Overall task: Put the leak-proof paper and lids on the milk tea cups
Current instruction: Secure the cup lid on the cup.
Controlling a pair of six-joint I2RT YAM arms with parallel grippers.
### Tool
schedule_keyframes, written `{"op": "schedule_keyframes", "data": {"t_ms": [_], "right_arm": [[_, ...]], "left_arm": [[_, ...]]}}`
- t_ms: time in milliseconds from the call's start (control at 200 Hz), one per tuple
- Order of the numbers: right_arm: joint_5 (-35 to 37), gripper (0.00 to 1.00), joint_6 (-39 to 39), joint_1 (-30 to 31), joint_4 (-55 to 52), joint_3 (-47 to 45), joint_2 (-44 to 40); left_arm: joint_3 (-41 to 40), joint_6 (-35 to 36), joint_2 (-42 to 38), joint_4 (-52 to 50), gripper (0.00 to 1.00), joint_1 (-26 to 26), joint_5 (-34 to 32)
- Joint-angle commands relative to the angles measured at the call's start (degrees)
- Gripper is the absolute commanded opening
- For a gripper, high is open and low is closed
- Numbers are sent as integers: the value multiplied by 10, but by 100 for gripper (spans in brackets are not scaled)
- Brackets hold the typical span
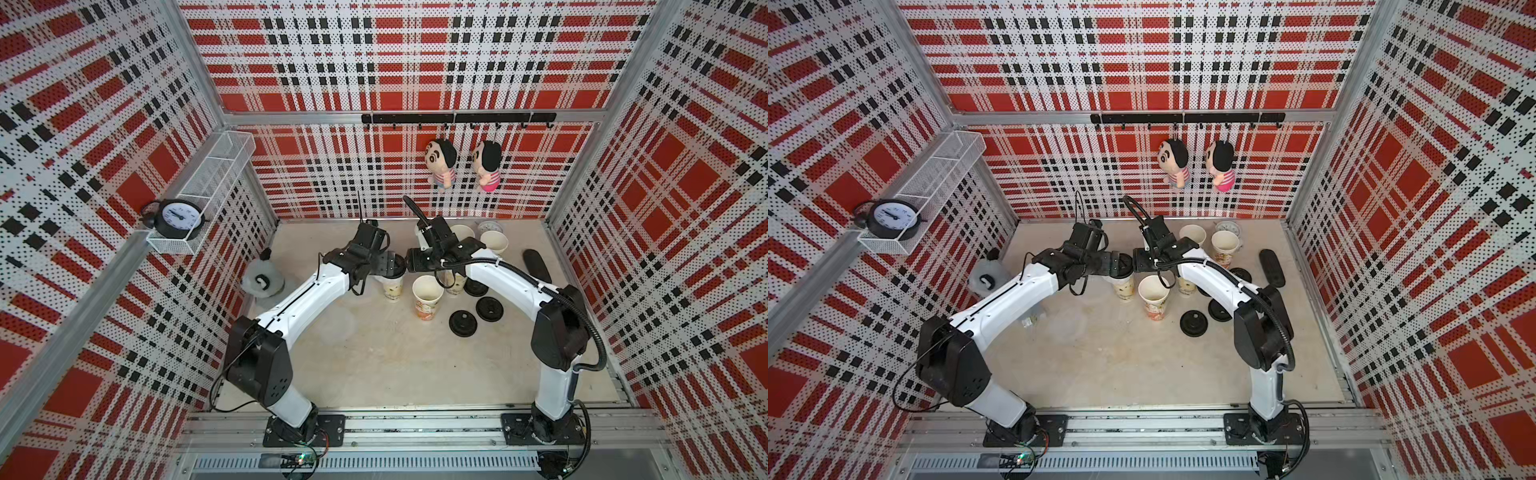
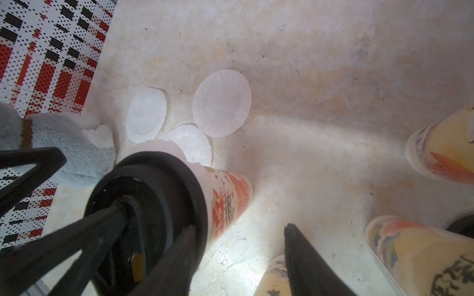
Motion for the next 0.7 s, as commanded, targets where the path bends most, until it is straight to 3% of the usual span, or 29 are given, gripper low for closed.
{"op": "schedule_keyframes", "data": {"t_ms": [0, 245, 691], "right_arm": [[9, 60, -17, 5, -83, 20, 13], [16, 62, -39, 5, -113, 98, 22], [-40, 69, -35, 8, -93, 135, 67]], "left_arm": [[-28, 9, 5, -53, 91, 6, 6], [-34, 9, 5, -36, 91, 17, 27], [-41, 8, 7, -20, 91, 21, 50]]}}
